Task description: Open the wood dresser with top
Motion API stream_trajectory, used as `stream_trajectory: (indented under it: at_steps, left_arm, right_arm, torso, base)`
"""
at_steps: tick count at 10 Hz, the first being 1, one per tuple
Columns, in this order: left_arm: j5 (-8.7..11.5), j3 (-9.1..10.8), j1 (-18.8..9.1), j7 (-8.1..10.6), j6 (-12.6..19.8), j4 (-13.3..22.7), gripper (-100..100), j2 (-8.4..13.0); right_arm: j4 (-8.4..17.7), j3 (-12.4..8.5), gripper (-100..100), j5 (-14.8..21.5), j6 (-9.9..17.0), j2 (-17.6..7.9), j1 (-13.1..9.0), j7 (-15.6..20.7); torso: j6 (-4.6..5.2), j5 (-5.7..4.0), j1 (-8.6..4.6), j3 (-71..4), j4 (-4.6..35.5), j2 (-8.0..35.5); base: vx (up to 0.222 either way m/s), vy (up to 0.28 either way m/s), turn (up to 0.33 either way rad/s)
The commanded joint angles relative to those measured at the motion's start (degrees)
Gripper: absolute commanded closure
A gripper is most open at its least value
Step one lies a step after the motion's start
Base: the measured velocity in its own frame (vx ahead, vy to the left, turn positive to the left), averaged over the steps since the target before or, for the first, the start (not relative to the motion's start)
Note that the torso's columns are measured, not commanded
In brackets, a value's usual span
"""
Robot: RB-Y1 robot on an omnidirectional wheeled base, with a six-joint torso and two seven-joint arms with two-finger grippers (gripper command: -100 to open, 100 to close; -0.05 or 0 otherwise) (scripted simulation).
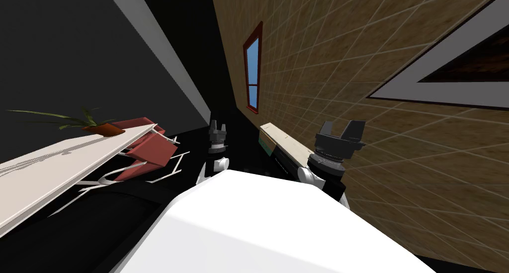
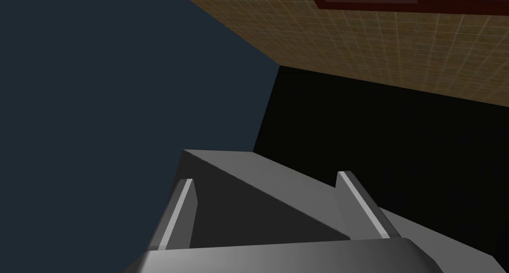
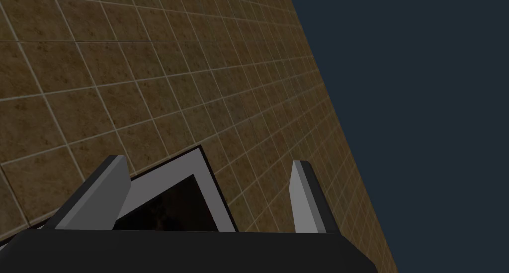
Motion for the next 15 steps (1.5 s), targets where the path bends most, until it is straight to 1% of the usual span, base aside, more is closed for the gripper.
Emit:
stream_trajectory:
  at_steps: [1, 3, 9, 10, 11, 12, 15]
  left_arm:
    - [0.0, 0.0, 0.0, 0.0, 0.0, 0.0, 0, 0.0]
    - [0.0, 0.0, 0.0, 0.0, 0.0, 0.0, 0, 0.0]
    - [0.0, 0.0, 0.0, 0.0, 0.0, 0.0, 0, 0.0]
    - [0.0, 0.0, 0.0, 0.0, 0.0, 0.0, 0, 0.0]
    - [0.0, 0.0, 0.0, 0.0, 0.0, 0.0, 0, 0.0]
    - [0.0, 0.0, 0.0, 0.0, 0.0, 0.0, 0, 0.0]
    - [0.0, 0.0, 0.0, 0.0, 0.0, 0.0, 0, 0.0]
  right_arm:
    - [0.0, 0.0, 0, 0.0, 0.0, 0.0, 0.0, 0.0]
    - [0.0, 0.0, 0, 0.0, 0.0, 0.0, 0.0, 0.0]
    - [0.0, 0.0, 0, 0.0, 0.0, 0.0, 0.0, 0.0]
    - [1.1, 0.5, -100, 1.0, 0.4, -2.0, -0.2, 1.5]
    - [1.8, 0.9, -100, 1.7, 0.6, -2.8, -0.4, 2.6]
    - [2.6, 1.3, -100, 2.5, 0.9, -3.7, -0.5, 3.8]
    - [5.7, 3.0, -100, 5.7, 2.1, -6.3, -1.2, 8.6]
  torso:
    - [0.0, 0.0, 0.0, -4.7, 2.3, 2.3]
    - [0.0, 0.0, 0.0, -20.1, 10.1, 10.0]
    - [0.0, 0.0, 0.0, -70.7, 35.4, 35.4]
    - [0.0, 0.0, 0.0, -79.2, 39.6, 39.6]
    - [-0.01, 0.0, 0.01, -83.2, 41.5, 41.5]
    - [0.0, 0.01, 0.02, -84.3, 42.0, 42.0]
    - [0.0, -0.01, -0.04, -84.6, 42.3, 42.2]
  base:
    - [0.0, 0.0, 0.0]
    - [0.0, 0.0, 0.0]
    - [0.0, 0.0, 0.0]
    - [0.025, 0.005, 0.012]
    - [0.047, 0.009, 0.017]
    - [0.057, 0.007, 0.012]
    - [0.077, -0.001, 0.022]
